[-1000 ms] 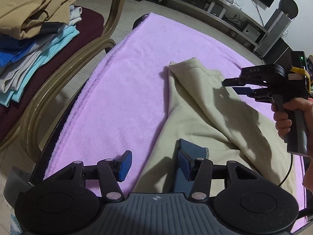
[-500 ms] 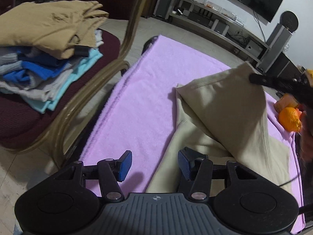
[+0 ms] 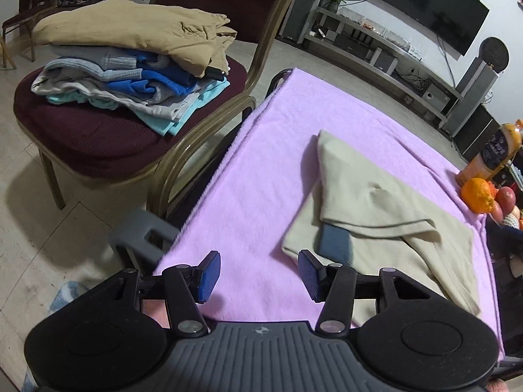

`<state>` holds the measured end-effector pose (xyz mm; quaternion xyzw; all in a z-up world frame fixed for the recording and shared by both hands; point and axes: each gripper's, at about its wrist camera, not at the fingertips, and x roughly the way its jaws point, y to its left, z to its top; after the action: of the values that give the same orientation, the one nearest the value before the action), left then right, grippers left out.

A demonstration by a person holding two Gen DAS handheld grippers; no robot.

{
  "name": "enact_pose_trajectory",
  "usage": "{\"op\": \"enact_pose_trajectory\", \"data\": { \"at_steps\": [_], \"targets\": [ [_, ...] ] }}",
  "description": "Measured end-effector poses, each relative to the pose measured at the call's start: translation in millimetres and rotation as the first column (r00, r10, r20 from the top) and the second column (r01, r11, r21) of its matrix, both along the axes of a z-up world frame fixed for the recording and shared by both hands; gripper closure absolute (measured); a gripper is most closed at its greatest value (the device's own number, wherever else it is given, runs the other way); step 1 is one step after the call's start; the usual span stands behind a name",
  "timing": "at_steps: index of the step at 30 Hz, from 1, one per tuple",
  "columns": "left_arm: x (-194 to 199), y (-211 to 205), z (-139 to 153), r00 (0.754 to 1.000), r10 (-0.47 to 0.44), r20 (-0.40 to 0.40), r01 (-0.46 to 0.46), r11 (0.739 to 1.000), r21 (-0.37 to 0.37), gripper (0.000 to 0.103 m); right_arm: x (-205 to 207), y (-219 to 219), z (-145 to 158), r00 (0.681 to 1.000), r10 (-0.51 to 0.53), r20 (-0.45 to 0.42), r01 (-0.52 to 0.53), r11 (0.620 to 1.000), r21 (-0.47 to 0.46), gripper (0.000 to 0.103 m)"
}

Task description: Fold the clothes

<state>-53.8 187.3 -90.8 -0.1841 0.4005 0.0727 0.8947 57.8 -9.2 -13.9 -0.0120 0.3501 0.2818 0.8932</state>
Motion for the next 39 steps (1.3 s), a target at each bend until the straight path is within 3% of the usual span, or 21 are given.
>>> {"op": "enact_pose_trajectory", "data": {
  "at_steps": [2, 5, 8, 12, 19, 27, 33, 36, 39],
  "targets": [
    [-12, -6, 9, 1.000, -0.008, 0.020, 0.008, 1.000, -0.005, 0.052, -16, -44, 13, 0.990, -0.133, -0.047, 0.140, 0.973, 0.186, 0.060],
    [-30, -15, 22, 0.999, -0.019, 0.049, 0.019, 1.000, -0.013, 0.051, -39, -105, 17, 0.959, -0.254, -0.124, 0.283, 0.865, 0.415, 0.054],
    [-47, -22, 35, 0.996, -0.026, 0.082, 0.029, 0.999, -0.030, 0.050, -63, -140, 17, 0.934, -0.334, -0.129, 0.353, 0.794, 0.495, 0.049],
    [-57, -30, 47, 0.991, -0.050, 0.125, 0.057, 0.997, -0.053, 0.050, -80, -159, 11, 0.911, -0.389, -0.139, 0.399, 0.741, 0.541, 0.046],
    [-47, -45, 41, 0.983, -0.122, 0.139, 0.130, 0.990, -0.050, 0.049, -92, -169, 2, 0.891, -0.426, -0.159, 0.443, 0.736, 0.511, 0.046],
    [-27, -44, 9, 0.981, -0.175, 0.082, 0.183, 0.978, -0.102, 0.049, -78, -158, -17, 0.832, -0.489, -0.262, 0.554, 0.737, 0.386, 0.046],
    [-13, -56, -9, 0.971, -0.238, 0.016, 0.238, 0.967, -0.092, 0.049, -59, -158, -47, 0.812, -0.508, -0.289, 0.579, 0.766, 0.279, 0.049],
    [-11, -57, -17, 0.973, -0.231, -0.025, 0.228, 0.971, -0.074, 0.048, -46, -169, -64, 0.793, -0.508, -0.337, 0.599, 0.751, 0.278, 0.049],
    [-7, -54, -18, 0.976, -0.211, -0.059, 0.207, 0.976, -0.071, 0.048, -31, -186, -84, 0.753, -0.525, -0.398, 0.644, 0.712, 0.280, 0.049]
  ]
}}
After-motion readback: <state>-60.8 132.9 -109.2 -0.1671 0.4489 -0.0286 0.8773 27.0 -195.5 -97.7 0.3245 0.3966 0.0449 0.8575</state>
